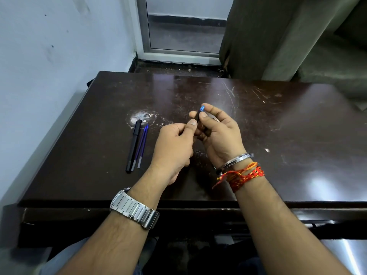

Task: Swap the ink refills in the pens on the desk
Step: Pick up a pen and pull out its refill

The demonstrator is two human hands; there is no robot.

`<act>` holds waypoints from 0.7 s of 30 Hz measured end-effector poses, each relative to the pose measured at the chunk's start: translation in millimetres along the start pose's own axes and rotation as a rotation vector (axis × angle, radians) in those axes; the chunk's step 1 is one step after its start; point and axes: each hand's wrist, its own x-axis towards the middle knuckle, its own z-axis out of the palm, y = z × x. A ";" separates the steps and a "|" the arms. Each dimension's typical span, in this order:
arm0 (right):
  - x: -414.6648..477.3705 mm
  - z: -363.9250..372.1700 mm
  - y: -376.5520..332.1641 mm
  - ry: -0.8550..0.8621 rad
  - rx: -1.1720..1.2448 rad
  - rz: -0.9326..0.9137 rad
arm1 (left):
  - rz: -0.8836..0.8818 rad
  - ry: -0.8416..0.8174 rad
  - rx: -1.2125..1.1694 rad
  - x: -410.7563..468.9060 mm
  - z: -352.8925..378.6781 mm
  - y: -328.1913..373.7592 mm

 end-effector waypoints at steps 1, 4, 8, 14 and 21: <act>-0.2 0.9 -0.9 0.003 0.018 0.010 | -0.001 0.001 0.004 0.3 0.1 -0.3; -0.2 3.4 3.2 0.030 -0.055 -0.022 | 0.009 0.003 0.003 0.4 0.3 -0.7; 0.3 4.5 6.5 0.093 -0.054 -0.046 | 0.011 0.011 0.015 0.5 0.9 -2.4; -1.1 5.5 6.1 0.101 -0.088 -0.058 | 0.022 0.004 0.002 0.0 0.1 -1.6; -0.8 6.1 6.7 0.074 -0.050 -0.042 | 0.035 0.010 0.015 2.1 1.1 -3.6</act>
